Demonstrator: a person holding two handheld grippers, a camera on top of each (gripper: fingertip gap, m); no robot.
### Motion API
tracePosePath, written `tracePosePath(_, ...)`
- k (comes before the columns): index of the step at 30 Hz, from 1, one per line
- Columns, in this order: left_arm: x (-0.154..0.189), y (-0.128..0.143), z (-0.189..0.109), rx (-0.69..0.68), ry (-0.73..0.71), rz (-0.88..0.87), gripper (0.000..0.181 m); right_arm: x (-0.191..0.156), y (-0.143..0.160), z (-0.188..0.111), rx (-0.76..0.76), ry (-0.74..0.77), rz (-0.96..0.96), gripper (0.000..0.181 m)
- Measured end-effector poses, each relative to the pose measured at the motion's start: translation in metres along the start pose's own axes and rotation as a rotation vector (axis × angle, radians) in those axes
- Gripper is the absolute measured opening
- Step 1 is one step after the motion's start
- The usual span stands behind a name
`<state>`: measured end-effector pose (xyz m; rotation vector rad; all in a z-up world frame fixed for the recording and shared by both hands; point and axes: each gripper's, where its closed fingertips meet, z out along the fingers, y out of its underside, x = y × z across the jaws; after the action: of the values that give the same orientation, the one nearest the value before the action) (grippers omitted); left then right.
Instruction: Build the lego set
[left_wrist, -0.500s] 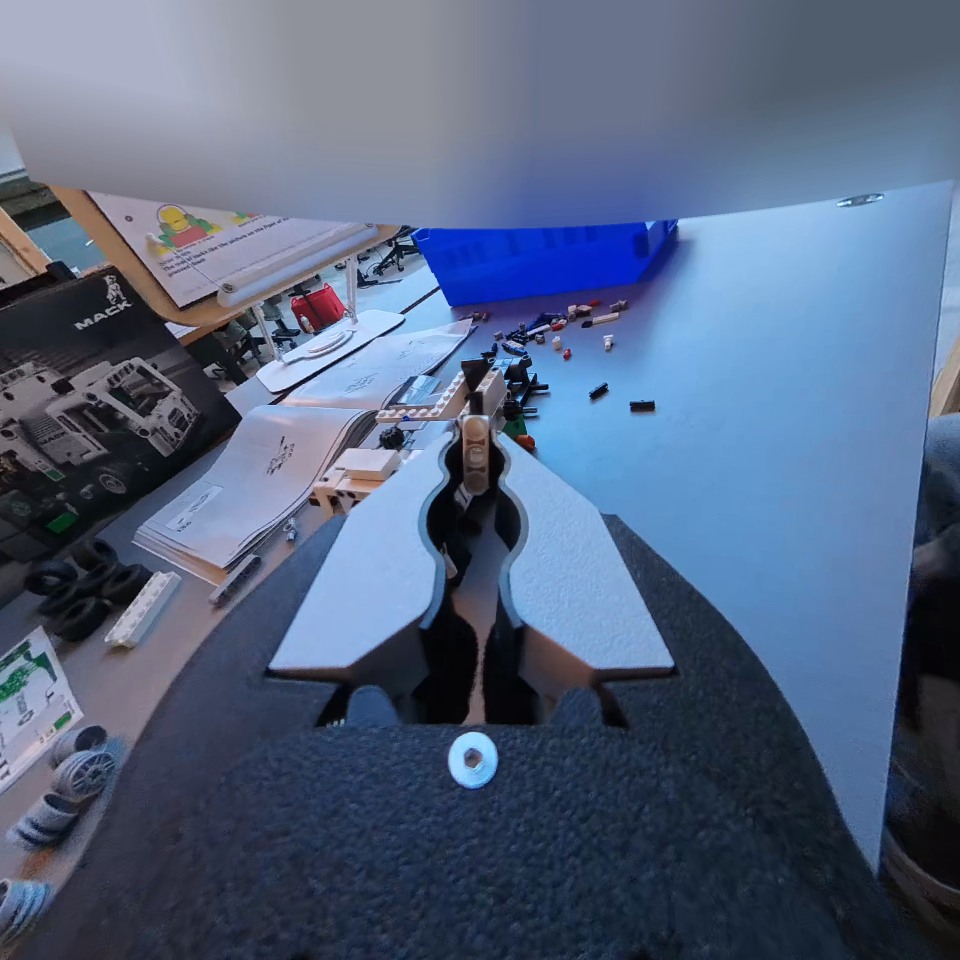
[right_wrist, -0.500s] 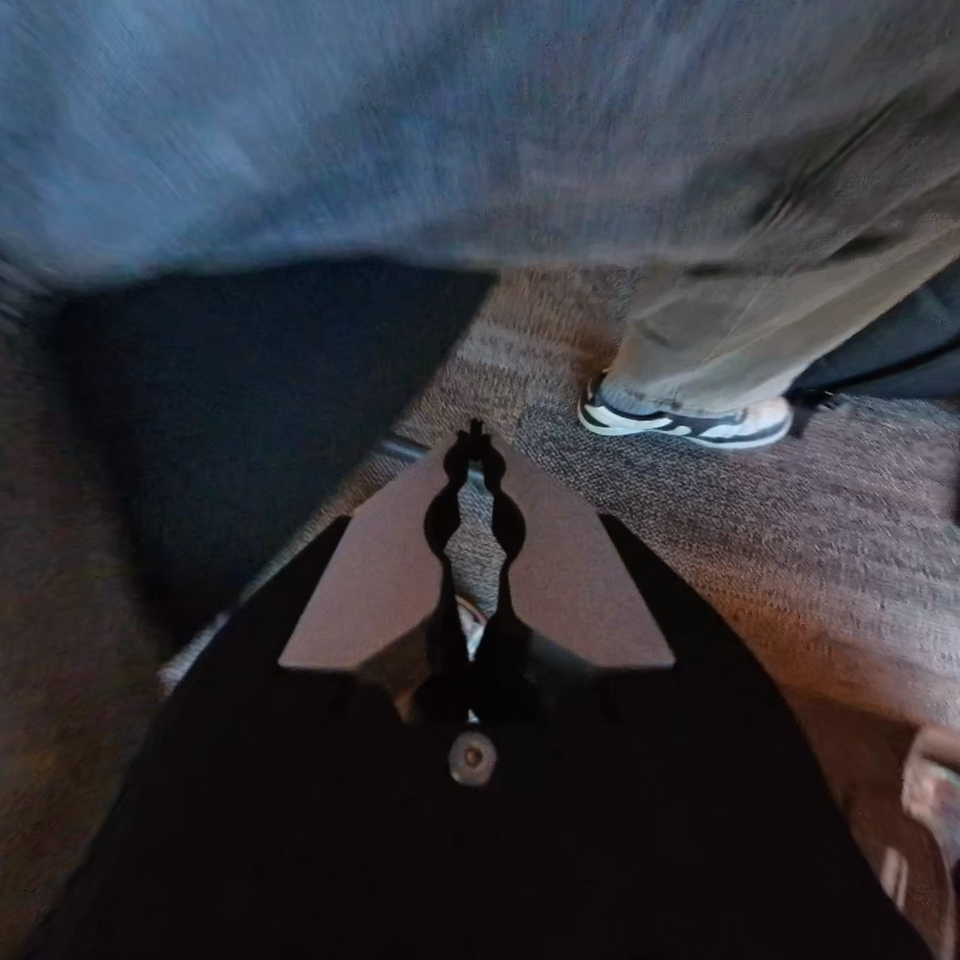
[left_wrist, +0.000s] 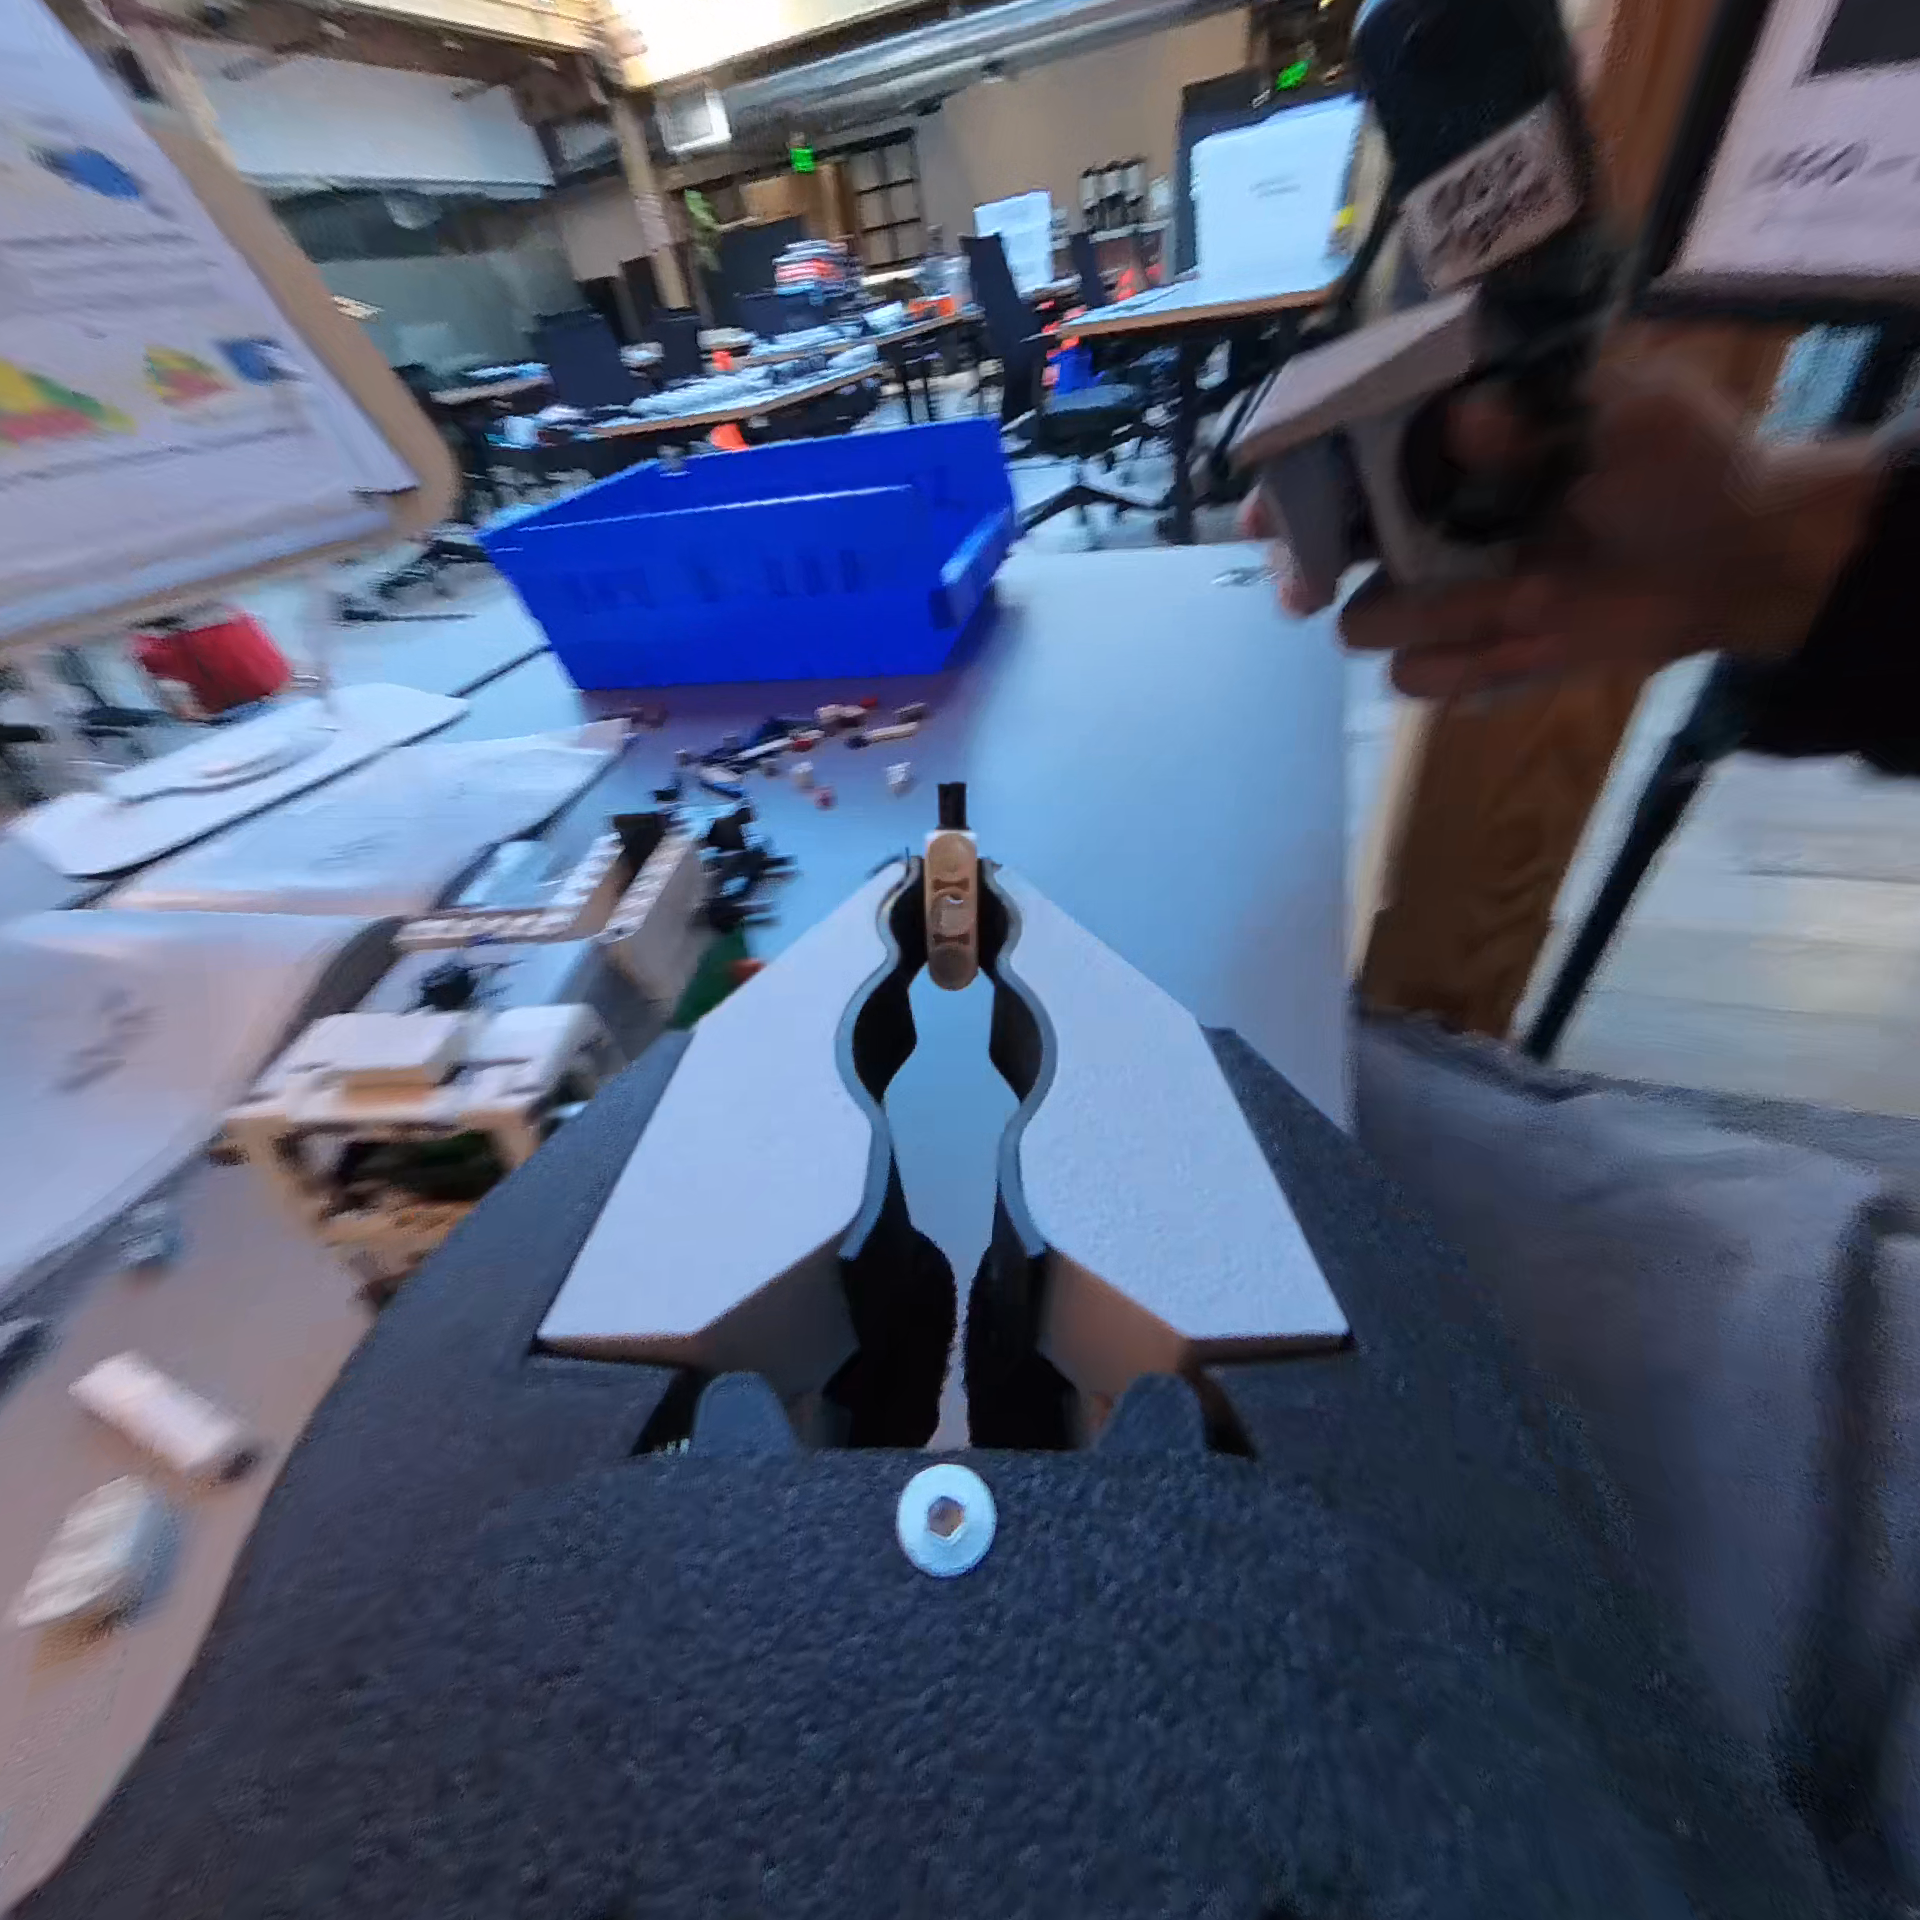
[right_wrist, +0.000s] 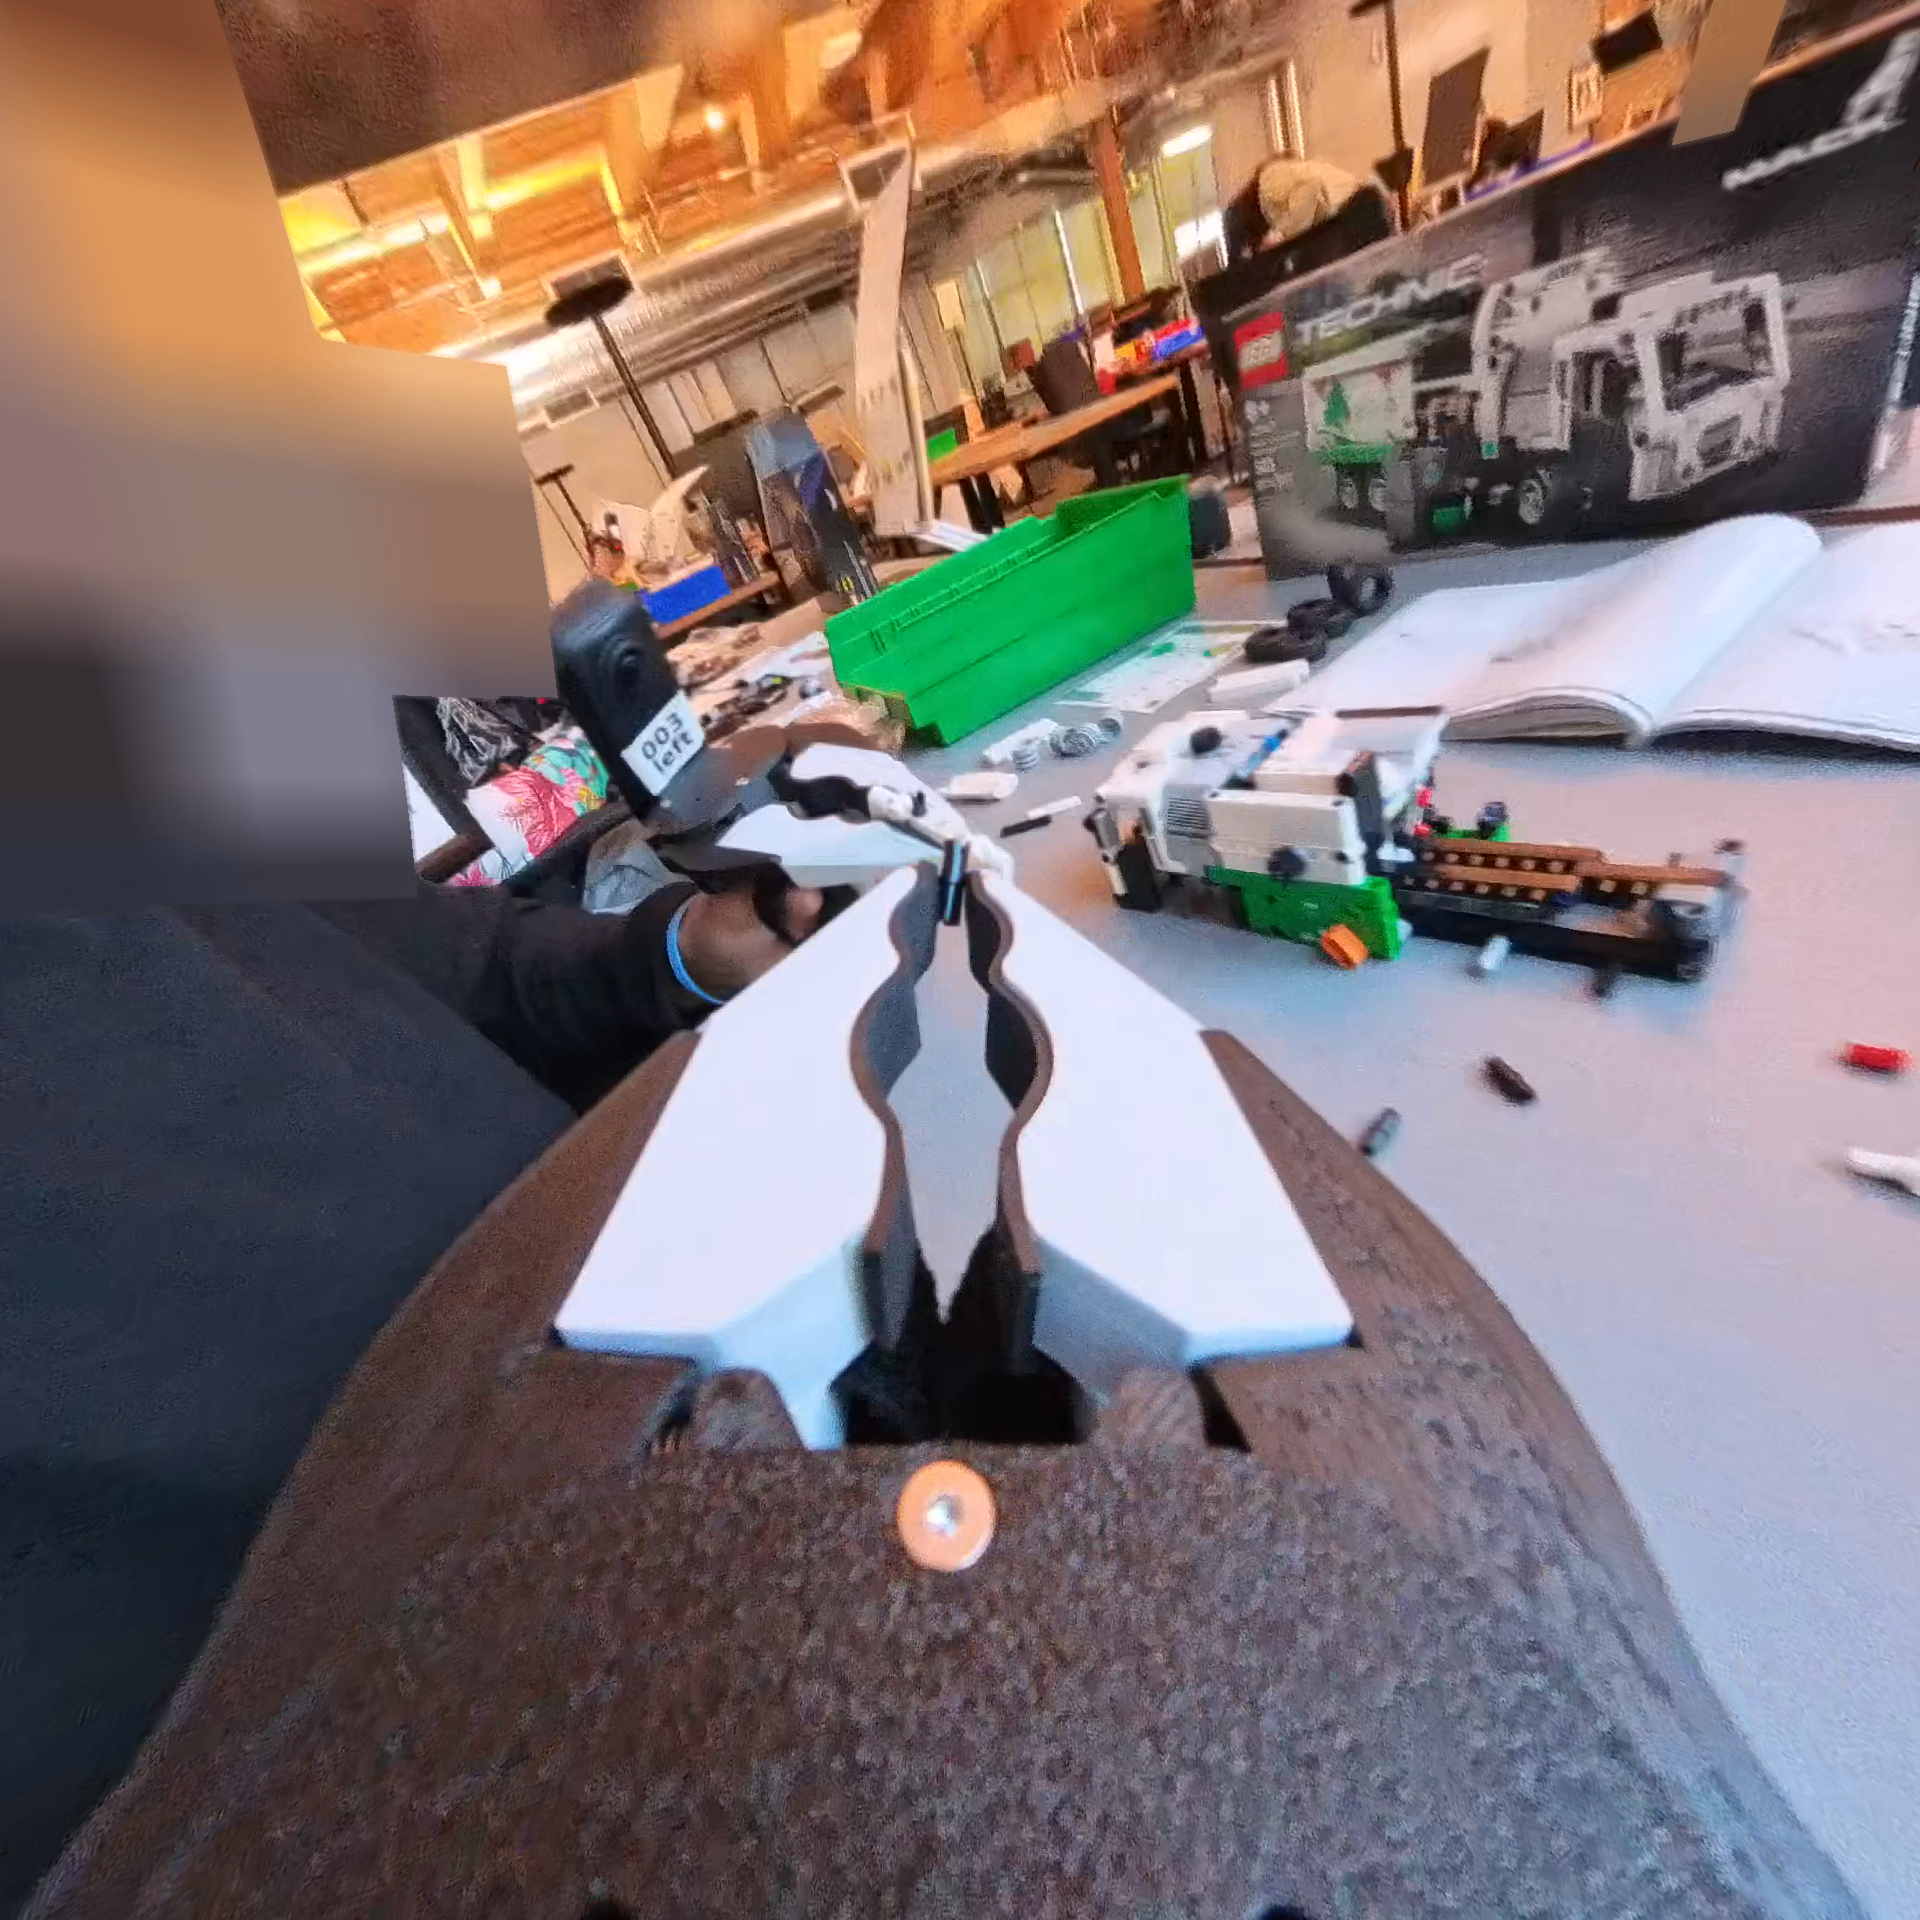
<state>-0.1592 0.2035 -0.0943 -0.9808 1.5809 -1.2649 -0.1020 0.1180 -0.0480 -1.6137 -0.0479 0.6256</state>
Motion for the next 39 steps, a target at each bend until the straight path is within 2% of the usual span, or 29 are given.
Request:
tracePosePath(1, 0.010, -0.006, 0.003, 0.020, 0.044, -0.040, 0.006, -0.005, 0.005, 0.008, 0.003, 0.003, -0.020, 0.004)
tracePosePath(4, 0.022, -0.020, 0.011, 0.057, 0.066, -0.091, 0.006, -0.011, 0.016, 0.025, 0.022, 0.072, -0.074, 0.004)
tracePosePath(11, 0.029, -0.016, 0.017, 0.061, 0.064, -0.171, 0.006, -0.019, 0.037, 0.047, 0.069, 0.237, -0.115, 0.004)
tracePosePath(14, 0.032, -0.016, 0.017, 0.065, 0.057, -0.147, 0.005, -0.030, 0.036, 0.058, 0.079, 0.209, -0.099, 0.004)
tracePosePath(18, 0.035, -0.017, 0.018, 0.068, 0.058, -0.132, 0.005, -0.030, 0.052, 0.068, 0.016, 0.208, -0.082, 0.004)
tracePosePath(20, 0.036, -0.016, 0.018, 0.063, 0.054, -0.121, 0.005, -0.031, 0.051, 0.069, 0.046, 0.205, -0.059, 0.004)
tracePosePath(29, 0.035, -0.012, 0.020, 0.033, 0.073, -0.118, 0.005, -0.028, 0.059, 0.071, 0.005, 0.154, 0.056, 0.004)
tracePosePath(31, 0.034, -0.012, 0.019, 0.035, 0.069, -0.102, 0.005, -0.028, 0.058, 0.071, 0.008, 0.125, 0.099, 0.004)
tracePosePath(33, 0.029, -0.012, 0.018, 0.041, 0.047, -0.089, 0.006, -0.027, 0.046, 0.065, 0.074, 0.118, 0.098, 0.004)
tracePosePath(36, 0.032, -0.020, 0.014, 0.092, 0.116, -0.216, 0.006, -0.020, 0.023, 0.055, 0.207, 0.156, 0.051, 0.004)
tracePosePath(39, 0.040, -0.027, 0.011, 0.132, 0.173, -0.261, 0.005, -0.020, 0.015, 0.056, 0.244, 0.193, -0.005, 0.004)
